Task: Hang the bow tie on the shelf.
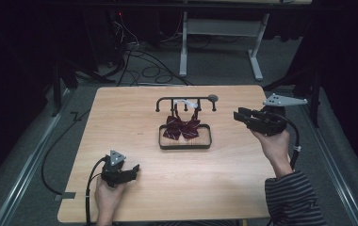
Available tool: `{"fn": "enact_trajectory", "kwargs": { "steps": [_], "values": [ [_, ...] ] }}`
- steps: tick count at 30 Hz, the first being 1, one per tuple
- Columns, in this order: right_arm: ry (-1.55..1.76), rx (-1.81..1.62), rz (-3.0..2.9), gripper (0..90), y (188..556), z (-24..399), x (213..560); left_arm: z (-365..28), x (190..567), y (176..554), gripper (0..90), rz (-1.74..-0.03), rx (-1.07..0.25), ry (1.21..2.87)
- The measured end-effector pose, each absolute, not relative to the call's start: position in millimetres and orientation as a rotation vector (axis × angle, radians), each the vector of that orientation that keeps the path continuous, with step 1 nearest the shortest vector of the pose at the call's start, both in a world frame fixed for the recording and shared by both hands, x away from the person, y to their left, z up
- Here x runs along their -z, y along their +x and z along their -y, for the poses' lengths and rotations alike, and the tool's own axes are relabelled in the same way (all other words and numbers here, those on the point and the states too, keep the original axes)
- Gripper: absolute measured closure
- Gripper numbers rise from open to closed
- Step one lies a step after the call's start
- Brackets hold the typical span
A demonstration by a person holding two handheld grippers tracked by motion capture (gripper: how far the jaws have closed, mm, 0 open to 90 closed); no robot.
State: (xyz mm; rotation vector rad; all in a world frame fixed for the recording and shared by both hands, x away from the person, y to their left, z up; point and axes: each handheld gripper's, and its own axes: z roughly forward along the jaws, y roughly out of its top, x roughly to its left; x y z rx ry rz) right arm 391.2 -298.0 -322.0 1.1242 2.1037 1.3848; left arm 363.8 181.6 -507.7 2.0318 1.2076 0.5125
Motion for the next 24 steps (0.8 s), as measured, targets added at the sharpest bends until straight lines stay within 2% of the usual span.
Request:
{"fn": "enact_trajectory", "kwargs": {
  "steps": [24],
  "values": [
    [1.260,-1.423,-2.004,67.7,356.1,338.4,362.7,-181.3,507.8,363.7,25.9,-1.207,-0.514,2.033]
  ]
}}
